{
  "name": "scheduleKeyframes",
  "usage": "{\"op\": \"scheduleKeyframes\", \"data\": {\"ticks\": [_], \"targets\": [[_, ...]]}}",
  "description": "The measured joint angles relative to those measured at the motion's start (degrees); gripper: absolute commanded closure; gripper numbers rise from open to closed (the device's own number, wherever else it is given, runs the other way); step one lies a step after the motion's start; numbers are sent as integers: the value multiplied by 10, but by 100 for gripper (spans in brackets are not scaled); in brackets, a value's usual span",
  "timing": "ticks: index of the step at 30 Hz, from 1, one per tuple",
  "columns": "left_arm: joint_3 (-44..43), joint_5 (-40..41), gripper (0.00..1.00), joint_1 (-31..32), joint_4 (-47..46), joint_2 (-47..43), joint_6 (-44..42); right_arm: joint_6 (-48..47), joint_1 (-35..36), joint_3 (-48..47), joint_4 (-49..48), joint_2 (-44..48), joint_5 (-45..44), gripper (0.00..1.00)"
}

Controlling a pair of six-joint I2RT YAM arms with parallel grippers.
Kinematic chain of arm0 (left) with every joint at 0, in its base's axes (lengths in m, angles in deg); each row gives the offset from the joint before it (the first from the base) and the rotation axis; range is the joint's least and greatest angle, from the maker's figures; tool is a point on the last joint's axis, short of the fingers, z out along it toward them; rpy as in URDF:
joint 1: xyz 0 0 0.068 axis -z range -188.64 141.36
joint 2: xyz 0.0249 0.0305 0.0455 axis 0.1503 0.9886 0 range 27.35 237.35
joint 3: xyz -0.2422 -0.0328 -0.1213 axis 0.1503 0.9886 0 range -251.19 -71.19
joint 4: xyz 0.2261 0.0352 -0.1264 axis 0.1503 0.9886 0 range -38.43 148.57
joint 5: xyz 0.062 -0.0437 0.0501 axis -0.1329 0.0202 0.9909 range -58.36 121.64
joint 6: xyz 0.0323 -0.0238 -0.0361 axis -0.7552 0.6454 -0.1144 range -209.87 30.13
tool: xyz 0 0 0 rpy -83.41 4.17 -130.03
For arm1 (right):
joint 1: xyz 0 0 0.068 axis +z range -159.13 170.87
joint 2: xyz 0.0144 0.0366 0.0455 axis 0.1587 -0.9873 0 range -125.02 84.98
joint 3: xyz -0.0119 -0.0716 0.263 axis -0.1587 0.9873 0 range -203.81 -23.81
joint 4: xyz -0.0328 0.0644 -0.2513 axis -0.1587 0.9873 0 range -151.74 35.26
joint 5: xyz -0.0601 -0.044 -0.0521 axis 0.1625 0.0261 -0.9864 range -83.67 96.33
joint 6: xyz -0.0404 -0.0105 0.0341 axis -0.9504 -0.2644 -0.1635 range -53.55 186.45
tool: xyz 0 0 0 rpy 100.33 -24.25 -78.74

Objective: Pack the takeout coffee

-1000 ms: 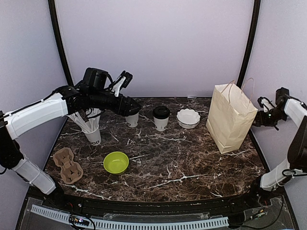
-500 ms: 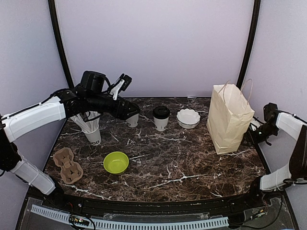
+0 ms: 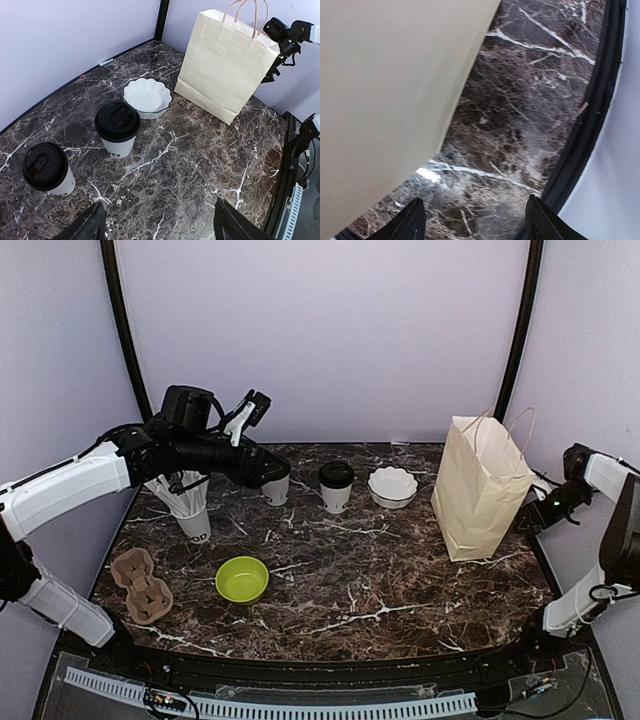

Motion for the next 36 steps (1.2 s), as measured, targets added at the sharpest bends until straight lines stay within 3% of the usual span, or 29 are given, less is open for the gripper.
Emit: {"op": "scheduleKeyframes", "data": {"ticks": [6,12,22,28,36], "targets": [[-17,-3,24,0,3,6,0,-17,-7,-14,-16,-43,-1,35],[-47,-6,24,2,12,30,2,7,38,8,-93,-72,-12,36],[-85,-5,24,7,19,53,4,-17,171,97,-85,39,11,33],[-139,-8,21,42,15,92,23,-36,152,105,-74,76,15,33],[-184,8,23,76,16,177,78,-13,143,90,-77,35,50,33]]}}
